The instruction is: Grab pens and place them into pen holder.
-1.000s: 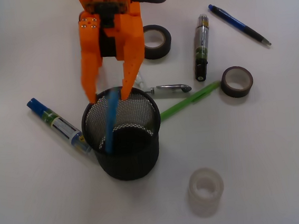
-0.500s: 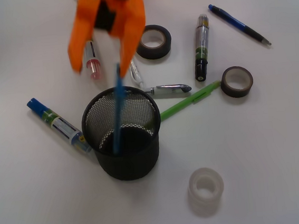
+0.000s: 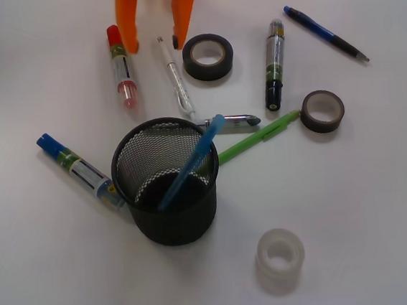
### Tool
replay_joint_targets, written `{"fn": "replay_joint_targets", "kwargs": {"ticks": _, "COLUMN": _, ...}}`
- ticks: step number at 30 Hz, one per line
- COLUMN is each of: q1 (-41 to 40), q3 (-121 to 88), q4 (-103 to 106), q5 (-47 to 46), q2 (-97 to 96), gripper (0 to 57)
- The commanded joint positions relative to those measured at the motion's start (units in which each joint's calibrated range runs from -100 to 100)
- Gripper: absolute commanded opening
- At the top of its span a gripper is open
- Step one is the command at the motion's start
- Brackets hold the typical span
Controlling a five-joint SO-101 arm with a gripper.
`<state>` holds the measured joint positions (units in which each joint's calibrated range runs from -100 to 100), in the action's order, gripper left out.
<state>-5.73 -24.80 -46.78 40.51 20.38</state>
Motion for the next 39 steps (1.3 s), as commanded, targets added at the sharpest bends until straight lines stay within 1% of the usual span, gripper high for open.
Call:
{"fn": "replay_joint_targets", "kwargs": {"ticks": 1, "q1": -1.33, "q3": -2.19, "q4": -6.41, "q5": 4.30, "q2": 2.27, "gripper": 18.6}}
{"fn": "replay_joint_targets", "kwargs": {"ticks": 7, "q1": -3.87, "q3": -11.71, "q4": -6.94, "q5": 9.33, "q2": 1.50, "gripper": 18.5}}
{"fn": "replay_joint_targets", "kwargs": {"ticks": 13, "q1": -4.55, "q3": -14.33, "q4": -7.02, "q5": 9.62, "q2": -4.79, "gripper": 18.5}}
{"fn": "replay_joint_targets", "kwargs": {"ticks": 18, "q1": -5.37, "q3": -12.52, "q4": -7.02, "q5": 9.57, "q2": -10.99, "gripper": 18.5}}
{"fn": "replay_joint_targets", "kwargs": {"ticks": 29, "q1": -5.14, "q3": -1.56, "q4": -7.29, "q5": 8.21, "q2": -24.08, "gripper": 18.5}}
{"fn": "replay_joint_targets", "kwargs": {"ticks": 39, "q1": -4.32, "q3": 0.79, "q4": -5.80, "q5": 8.21, "q2": -31.22, "gripper": 18.5}}
